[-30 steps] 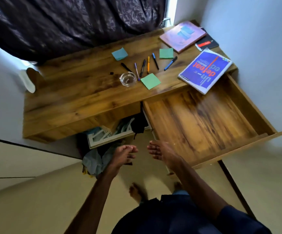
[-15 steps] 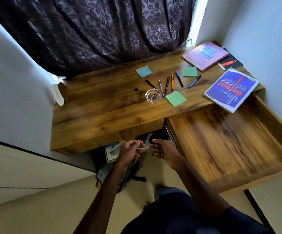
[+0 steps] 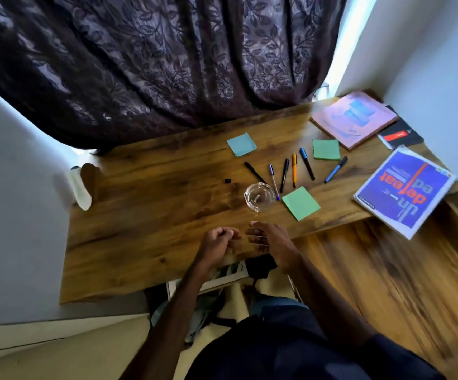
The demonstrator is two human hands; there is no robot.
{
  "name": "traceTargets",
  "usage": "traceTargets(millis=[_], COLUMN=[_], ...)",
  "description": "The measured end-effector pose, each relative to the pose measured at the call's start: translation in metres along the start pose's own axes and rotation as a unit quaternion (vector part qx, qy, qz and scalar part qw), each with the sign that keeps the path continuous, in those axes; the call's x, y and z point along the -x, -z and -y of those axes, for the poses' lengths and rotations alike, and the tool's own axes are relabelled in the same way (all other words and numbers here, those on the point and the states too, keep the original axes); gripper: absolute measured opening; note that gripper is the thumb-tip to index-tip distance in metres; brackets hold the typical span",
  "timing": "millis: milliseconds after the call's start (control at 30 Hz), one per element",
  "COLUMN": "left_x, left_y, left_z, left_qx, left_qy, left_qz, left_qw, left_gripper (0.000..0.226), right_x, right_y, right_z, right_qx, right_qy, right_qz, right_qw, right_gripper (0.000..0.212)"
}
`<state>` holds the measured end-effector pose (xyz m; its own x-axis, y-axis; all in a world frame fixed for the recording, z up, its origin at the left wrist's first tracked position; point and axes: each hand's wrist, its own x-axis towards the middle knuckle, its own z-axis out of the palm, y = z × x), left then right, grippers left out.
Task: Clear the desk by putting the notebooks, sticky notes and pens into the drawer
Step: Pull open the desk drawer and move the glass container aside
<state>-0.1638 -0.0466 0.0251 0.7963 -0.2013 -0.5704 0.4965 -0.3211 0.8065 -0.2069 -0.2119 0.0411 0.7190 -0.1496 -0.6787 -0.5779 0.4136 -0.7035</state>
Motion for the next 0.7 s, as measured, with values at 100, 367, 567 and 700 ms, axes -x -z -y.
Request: traceTargets(millis=[100, 367, 567, 700], left_x=[-0.037, -0.100, -0.126, -0.142], left_y=[0.005, 0.024, 0.026, 0.029], left_z=[-0.023, -0.053, -0.060, -0.059], left_qx=[-0.019, -0.127, -0.155, -0.152], left_qy=[0.000, -0.025, -0.024, -0.029], left_qz=[-0.024, -0.021, 0.004, -0.005], left_qw=[1.000, 0.991, 0.988, 0.988], left_gripper=[0.022, 0.017, 0.018, 0.014], right_x=[-0.032, -0.080, -0.090, -0.102], right_y=[-0.008, -0.023, -0.017, -0.013], right_z=[0.037, 0.065, 0.062, 0.071], right_qx=[0.029, 0.093, 0.124, 0.144], right_qy=[0.010, 0.027, 0.028, 0.051], right_qz=[0.008, 0.016, 0.012, -0.033], right_qw=[1.000, 0.995, 0.992, 0.988], right_gripper=[0.029, 0.013, 0.016, 0.015])
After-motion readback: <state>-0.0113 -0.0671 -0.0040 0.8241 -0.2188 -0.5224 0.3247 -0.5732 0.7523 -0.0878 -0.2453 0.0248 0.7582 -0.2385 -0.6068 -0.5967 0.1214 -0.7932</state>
